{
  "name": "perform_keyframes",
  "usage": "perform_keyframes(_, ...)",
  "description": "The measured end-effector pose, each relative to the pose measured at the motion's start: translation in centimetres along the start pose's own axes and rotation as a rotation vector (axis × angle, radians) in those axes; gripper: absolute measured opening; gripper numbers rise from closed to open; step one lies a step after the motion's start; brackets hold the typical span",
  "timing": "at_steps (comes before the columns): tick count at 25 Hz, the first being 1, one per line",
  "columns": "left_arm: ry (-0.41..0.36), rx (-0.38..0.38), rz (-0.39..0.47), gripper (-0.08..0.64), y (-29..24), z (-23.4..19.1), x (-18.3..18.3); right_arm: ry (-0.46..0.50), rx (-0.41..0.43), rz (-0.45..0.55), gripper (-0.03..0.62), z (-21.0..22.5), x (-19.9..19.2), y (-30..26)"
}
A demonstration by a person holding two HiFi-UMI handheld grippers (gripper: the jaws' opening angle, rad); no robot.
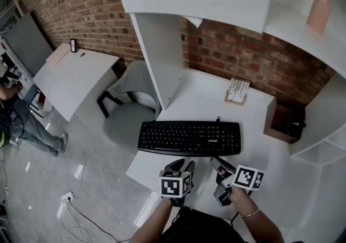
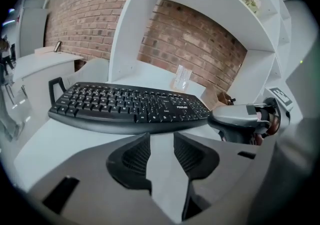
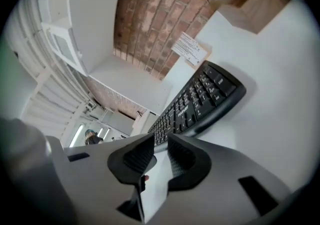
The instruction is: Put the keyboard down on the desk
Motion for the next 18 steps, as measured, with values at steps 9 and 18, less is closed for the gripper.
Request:
perform_keyframes(9, -0.064, 0.043, 0.147, 0.048, 4.2, 0.2, 1.5, 0.292, -0.029, 0.087, 0.009, -3.5, 0.6, 2.7)
perform_keyframes(18, -0.133, 0.083, 0.241, 0.012, 8.1, 0.8, 1.0, 0.569, -0.111, 0.129, 0.005, -6.5, -0.5, 5.0)
Point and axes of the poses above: the fingertips, and each gripper's own axes: y backward along the fingers, z to its right, x out of its top, the point moved 8 cm from there along y, backward along the fingers, and after that the axes turned 3 degrees about -z, right-handed, at the moved point
